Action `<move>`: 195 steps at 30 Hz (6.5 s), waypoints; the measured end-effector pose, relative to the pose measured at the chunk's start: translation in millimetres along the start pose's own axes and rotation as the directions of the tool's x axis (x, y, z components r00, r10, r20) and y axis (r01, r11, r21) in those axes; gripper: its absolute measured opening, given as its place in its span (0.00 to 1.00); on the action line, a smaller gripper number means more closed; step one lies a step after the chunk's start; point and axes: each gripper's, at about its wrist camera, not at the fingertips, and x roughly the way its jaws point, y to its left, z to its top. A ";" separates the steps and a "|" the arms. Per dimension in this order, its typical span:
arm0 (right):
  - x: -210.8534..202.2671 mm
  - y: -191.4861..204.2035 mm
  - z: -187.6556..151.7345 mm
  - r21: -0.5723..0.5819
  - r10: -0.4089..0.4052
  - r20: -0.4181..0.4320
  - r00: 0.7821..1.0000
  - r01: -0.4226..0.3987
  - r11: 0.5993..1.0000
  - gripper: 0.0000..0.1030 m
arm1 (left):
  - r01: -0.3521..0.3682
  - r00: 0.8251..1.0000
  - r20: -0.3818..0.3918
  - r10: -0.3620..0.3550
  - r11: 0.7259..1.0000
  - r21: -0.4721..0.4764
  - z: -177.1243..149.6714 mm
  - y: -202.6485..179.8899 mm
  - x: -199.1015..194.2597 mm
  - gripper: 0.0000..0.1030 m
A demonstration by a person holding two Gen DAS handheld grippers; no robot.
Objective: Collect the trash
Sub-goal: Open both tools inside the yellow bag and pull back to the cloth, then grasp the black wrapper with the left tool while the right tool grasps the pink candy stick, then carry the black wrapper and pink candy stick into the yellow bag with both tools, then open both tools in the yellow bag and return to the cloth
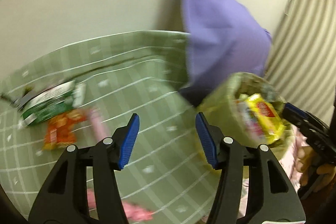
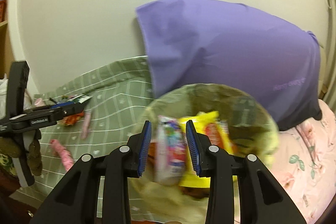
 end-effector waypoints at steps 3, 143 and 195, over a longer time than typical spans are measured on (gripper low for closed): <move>9.7 18.7 -0.3 -0.019 0.037 -0.015 0.999 -0.037 0.999 0.32 | -0.074 0.997 0.008 0.074 0.996 -0.050 -9.4 42.7 -9.3 0.51; -63.7 -49.9 32.6 0.055 -0.082 0.161 0.984 0.074 0.996 0.08 | 0.302 0.951 -0.014 -0.310 0.916 0.262 52.9 -127.8 -22.7 0.21; 1.3 -87.2 -1.6 0.082 -0.150 -0.011 0.989 0.150 0.985 0.25 | 0.338 0.933 -0.240 -0.268 0.880 0.334 4.7 -163.8 61.9 0.50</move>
